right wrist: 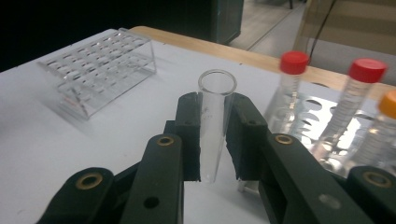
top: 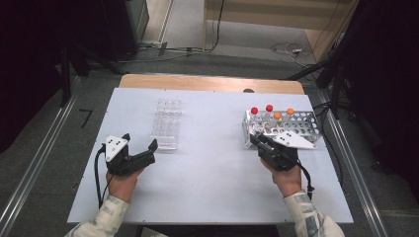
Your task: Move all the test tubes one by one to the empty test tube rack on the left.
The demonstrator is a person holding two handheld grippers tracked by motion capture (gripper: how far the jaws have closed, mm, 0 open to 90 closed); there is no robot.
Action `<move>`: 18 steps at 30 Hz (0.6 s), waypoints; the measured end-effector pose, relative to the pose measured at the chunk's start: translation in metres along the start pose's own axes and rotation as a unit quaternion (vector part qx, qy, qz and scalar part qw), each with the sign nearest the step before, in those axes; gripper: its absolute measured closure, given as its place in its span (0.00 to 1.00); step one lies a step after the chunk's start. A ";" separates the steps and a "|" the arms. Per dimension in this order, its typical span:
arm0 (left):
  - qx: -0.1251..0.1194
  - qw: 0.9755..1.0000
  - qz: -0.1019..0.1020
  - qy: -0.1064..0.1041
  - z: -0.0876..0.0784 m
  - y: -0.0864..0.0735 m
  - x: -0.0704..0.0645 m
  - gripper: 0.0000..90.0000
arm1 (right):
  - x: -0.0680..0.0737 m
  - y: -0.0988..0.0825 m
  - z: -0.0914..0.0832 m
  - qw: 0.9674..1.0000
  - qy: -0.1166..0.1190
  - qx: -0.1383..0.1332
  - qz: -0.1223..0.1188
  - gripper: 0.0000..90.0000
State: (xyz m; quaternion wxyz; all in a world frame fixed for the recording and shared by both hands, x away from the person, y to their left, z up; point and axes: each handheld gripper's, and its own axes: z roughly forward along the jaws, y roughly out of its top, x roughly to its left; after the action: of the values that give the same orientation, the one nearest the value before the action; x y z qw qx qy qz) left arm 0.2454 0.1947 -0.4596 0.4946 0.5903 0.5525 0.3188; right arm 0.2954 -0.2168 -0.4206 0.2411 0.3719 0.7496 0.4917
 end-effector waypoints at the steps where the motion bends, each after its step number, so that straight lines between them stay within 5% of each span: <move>1: 0.000 1.000 -0.001 -0.003 0.000 0.000 -0.002 0.07 | 0.003 0.000 0.003 1.000 0.004 0.003 -0.002 0.82; 18: 0.004 0.998 0.020 -0.067 0.005 0.007 -0.030 0.15 | 0.044 -0.006 0.041 0.997 0.053 0.031 -0.038 0.82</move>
State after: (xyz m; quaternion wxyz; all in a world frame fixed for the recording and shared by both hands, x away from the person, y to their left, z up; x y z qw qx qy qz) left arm 0.2465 0.1656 -0.4500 0.5220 0.6229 0.5077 0.2860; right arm 0.2968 -0.1606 -0.4421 0.2077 0.3240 0.7895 0.4781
